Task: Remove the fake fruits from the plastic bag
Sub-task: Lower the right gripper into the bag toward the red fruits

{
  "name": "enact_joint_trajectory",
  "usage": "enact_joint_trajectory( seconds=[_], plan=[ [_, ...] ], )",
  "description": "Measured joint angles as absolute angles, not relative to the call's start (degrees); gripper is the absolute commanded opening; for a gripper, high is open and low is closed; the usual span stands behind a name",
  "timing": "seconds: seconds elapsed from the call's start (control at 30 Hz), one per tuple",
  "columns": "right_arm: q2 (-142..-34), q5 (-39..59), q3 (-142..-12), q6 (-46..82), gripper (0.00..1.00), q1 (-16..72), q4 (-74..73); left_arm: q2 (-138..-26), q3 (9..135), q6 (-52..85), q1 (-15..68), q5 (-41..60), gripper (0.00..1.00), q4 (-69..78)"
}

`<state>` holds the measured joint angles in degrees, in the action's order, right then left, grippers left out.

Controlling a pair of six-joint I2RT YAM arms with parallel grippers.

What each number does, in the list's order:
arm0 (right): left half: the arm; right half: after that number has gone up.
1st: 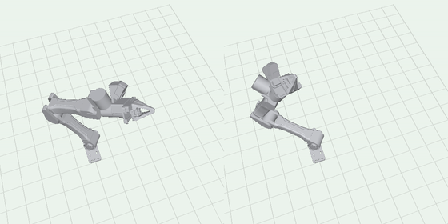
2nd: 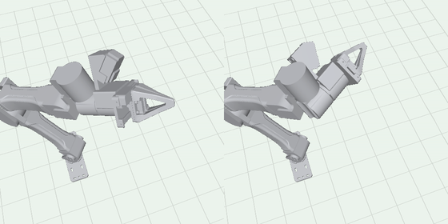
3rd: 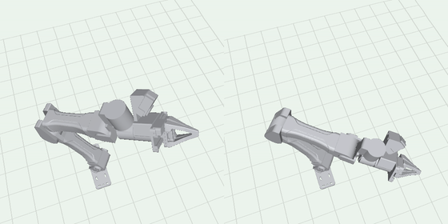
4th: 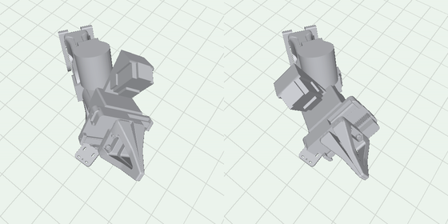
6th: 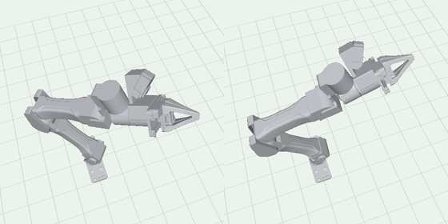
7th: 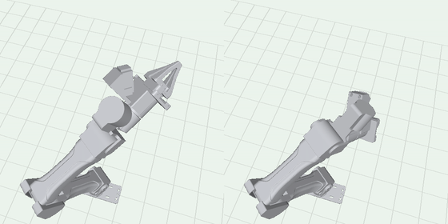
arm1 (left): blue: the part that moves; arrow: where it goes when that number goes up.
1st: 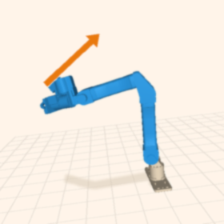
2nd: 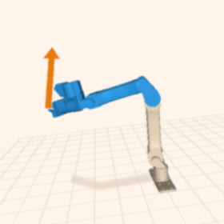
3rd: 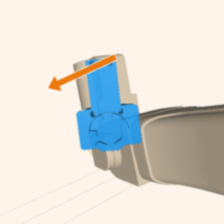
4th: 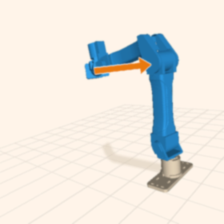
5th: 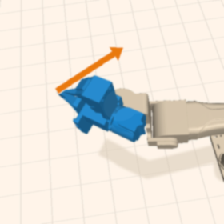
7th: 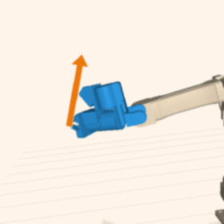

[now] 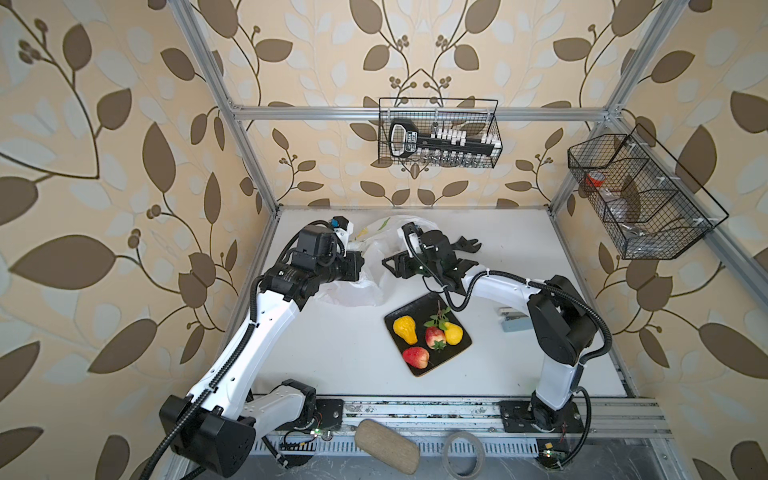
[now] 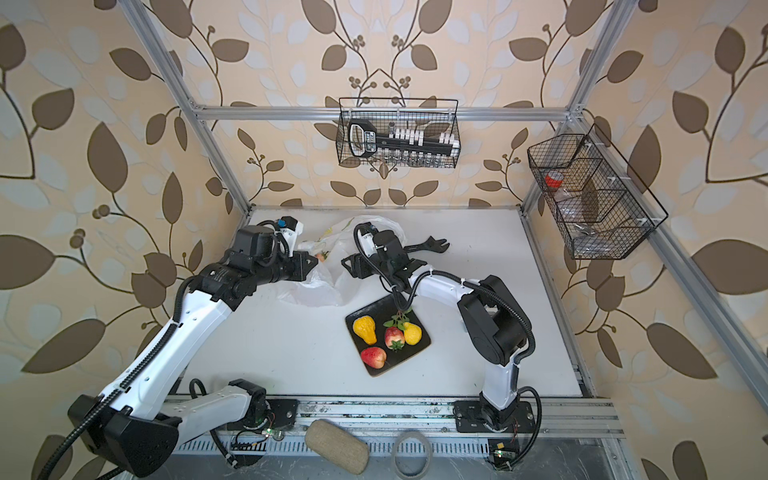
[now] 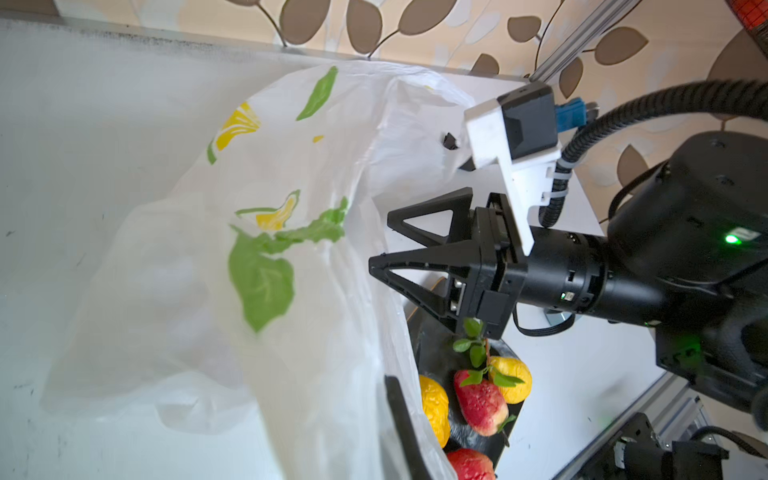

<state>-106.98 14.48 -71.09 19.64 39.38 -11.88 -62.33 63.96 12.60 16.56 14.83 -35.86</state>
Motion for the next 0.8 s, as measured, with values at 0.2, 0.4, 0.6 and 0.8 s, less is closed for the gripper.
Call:
enact_joint_trajectory(
  seconds=[0.2, 0.4, 0.6, 0.8],
  plan=[
    [-106.4, 14.3, -70.7, 9.1, 0.60, 43.3, -12.1, -56.4, 58.6, 12.2, 16.5, 10.6, 0.00, -38.8],
    [-104.4, 10.2, -67.5, -11.4, 0.55, 45.7, -17.5, -50.9, 56.2, 12.1, 16.5, 7.9, 0.00, -40.6],
    [-106.0, 8.0, -66.4, -31.9, 0.52, 47.2, -22.1, -49.1, 56.2, 12.0, 16.5, 6.6, 0.00, -42.6],
    [-113.4, 4.8, -67.9, -47.9, 0.47, 50.5, -26.7, -46.6, 56.2, 12.1, 16.5, 4.5, 0.00, -44.8]
  ],
)
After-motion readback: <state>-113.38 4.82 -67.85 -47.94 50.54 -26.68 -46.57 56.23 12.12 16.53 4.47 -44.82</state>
